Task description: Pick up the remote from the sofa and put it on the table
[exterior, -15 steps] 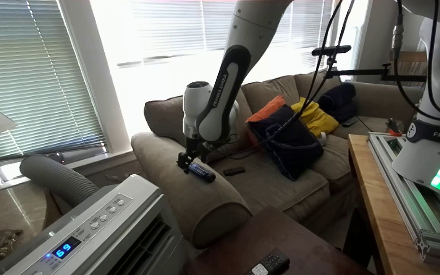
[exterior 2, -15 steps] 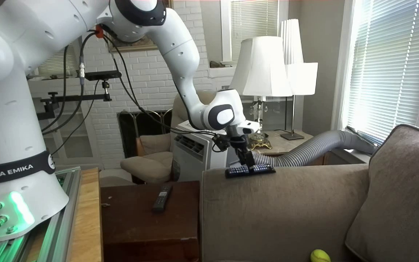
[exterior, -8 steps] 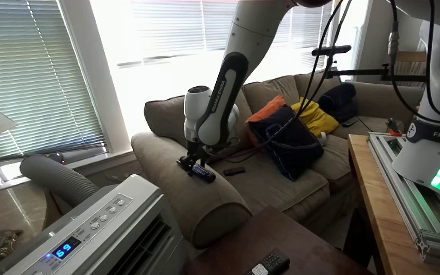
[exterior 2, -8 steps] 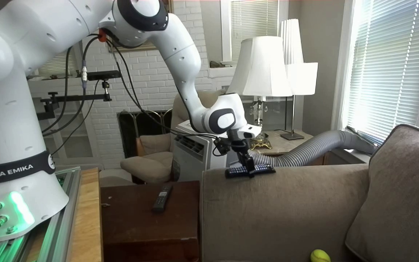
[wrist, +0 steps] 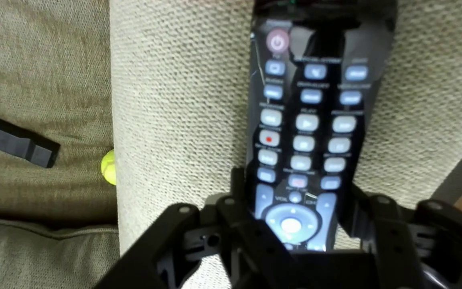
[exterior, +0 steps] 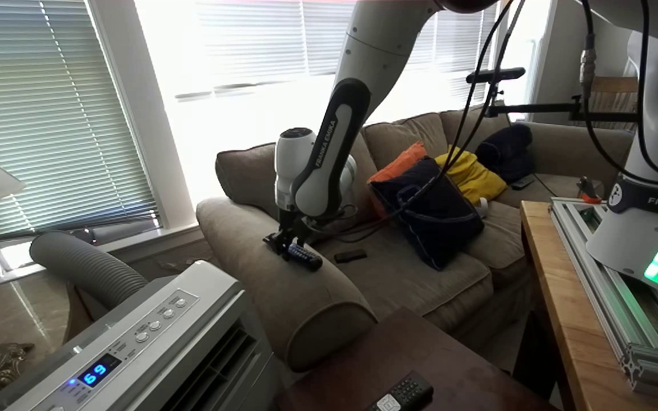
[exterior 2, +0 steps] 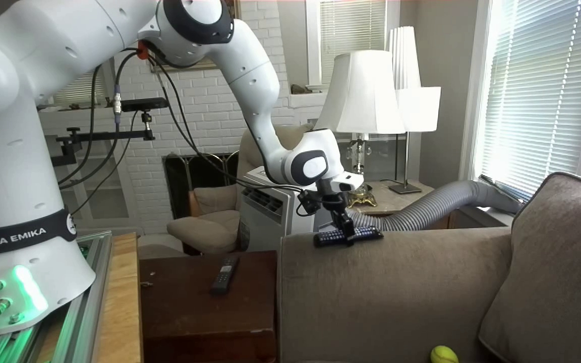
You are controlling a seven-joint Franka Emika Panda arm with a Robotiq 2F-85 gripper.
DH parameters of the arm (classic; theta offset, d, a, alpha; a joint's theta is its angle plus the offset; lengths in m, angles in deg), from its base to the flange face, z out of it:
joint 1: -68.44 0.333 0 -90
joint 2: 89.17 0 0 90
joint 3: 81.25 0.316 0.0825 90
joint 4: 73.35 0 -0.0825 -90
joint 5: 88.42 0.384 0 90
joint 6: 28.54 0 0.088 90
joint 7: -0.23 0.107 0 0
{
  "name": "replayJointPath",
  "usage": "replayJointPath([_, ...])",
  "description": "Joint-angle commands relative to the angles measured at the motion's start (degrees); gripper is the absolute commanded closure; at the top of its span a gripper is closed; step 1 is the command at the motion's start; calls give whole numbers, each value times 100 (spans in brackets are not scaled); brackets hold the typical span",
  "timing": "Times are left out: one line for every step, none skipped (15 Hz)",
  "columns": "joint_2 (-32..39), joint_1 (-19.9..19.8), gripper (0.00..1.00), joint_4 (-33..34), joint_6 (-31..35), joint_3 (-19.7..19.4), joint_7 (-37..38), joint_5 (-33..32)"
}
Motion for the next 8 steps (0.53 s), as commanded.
replayJointPath([-218, 132, 73, -150, -127, -213, -4, 94])
replayJointPath([-397, 149, 73, -327, -170, -251, -55, 59])
replayJointPath([-594, 156, 73, -507, -207, -273, -117, 28])
replayJointPath([-770, 170, 73, -671, -237, -296, -169, -1])
replayJointPath([-1079, 203, 73, -929, -321, -332, -249, -54])
replayJointPath([-1399, 203, 73, -1191, -467, -325, -383, -123])
replayJointPath([-1700, 189, 73, -1398, -613, -310, -526, -205])
replayJointPath([-1986, 149, 73, -1573, -759, -261, -703, -287])
